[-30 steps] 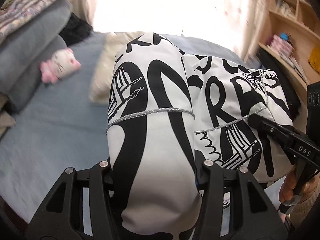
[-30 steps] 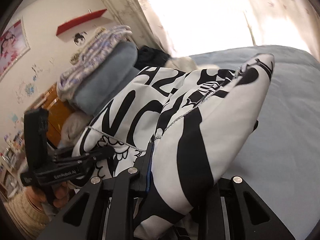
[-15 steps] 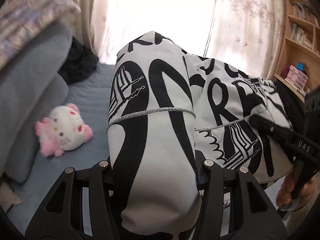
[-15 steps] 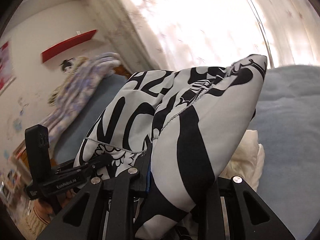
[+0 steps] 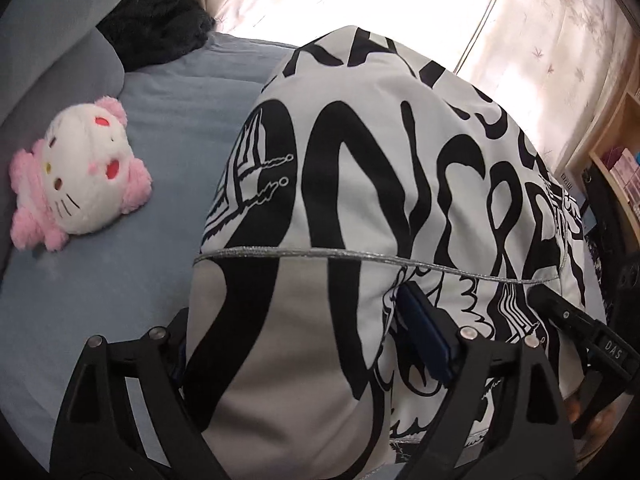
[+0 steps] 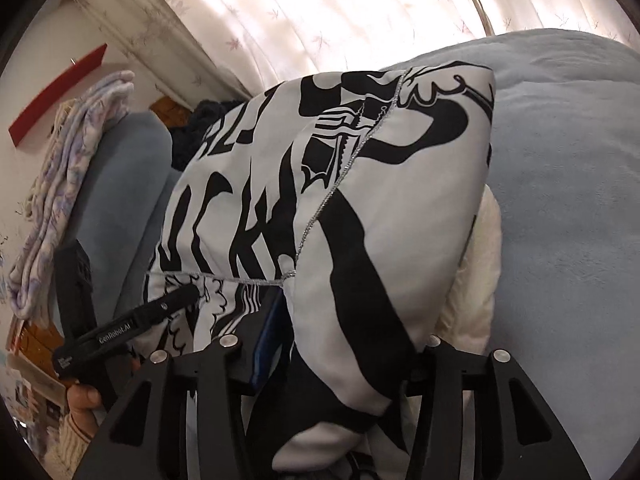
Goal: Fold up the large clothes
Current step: 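Lift the printed bundle with both grippers and carry it toward the cream stack, then lower the bundle onto the cream garment stack with both grippers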
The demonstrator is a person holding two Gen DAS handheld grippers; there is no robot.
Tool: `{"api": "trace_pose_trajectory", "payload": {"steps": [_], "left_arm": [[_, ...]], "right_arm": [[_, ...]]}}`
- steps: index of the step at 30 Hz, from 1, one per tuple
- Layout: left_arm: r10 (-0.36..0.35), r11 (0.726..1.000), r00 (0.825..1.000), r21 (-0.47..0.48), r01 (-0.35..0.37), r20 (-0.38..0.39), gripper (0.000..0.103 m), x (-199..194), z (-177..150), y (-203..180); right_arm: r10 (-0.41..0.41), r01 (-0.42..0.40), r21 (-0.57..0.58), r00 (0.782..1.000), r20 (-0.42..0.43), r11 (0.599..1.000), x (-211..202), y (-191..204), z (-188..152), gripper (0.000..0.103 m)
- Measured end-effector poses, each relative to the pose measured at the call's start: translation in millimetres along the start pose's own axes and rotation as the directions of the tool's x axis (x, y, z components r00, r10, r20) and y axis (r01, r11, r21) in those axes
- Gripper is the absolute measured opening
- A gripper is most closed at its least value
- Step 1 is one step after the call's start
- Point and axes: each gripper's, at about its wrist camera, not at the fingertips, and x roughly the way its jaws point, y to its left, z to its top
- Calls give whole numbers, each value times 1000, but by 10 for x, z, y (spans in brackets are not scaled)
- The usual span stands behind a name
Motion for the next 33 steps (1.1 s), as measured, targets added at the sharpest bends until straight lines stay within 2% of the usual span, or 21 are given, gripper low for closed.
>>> {"api": "trace_pose_trajectory", "payload": {"steps": [3,5,6,8,11,13,16,19,23,25,28,31,33], "left_arm": [[18,1000,1000,-26,-18,-6,83,-147,17,-40],[59,998,998,-12,-58,37,83,-313,79,-40],[81,997,994,7,-82,73,83,-434,95,-47],[119,992,983,32,-125,142,82,-662,96,-91],[133,989,968,33,-143,213,71,-822,218,-142],[144,987,960,39,-158,239,59,-820,284,-244],[182,978,950,50,-201,256,55,-676,322,-459],[230,966,946,64,-250,229,53,-338,389,-546],[250,955,934,92,-281,257,53,-18,445,-593],[243,957,943,103,-271,227,54,140,538,-573],[242,960,955,101,-261,170,55,392,665,-493],[253,959,956,94,-269,148,57,618,707,-440],[255,959,956,84,-269,147,58,738,695,-399]], "right_arm": [[-67,67,13,998,-20,998,-297,138,99,52],[-119,119,10,993,4,993,-534,160,176,53],[-158,158,2,986,46,987,-673,176,223,54],[-164,167,-18,979,122,986,-913,151,292,56],[-138,149,-44,972,192,988,-934,213,518,56],[-120,130,-35,968,221,991,-794,288,647,56],[-101,108,-18,966,236,994,-409,437,832,56],[-106,111,-8,970,220,994,124,618,1019,56],[-203,210,-28,965,167,977,884,687,1205,56],[-246,252,-36,963,112,967,1260,662,1283,57],[-265,268,-36,962,71,963,1660,562,1331,60],[-266,267,-34,963,36,963,2002,506,1428,61],[-275,275,-37,961,20,961,2008,378,1405,62]]}}
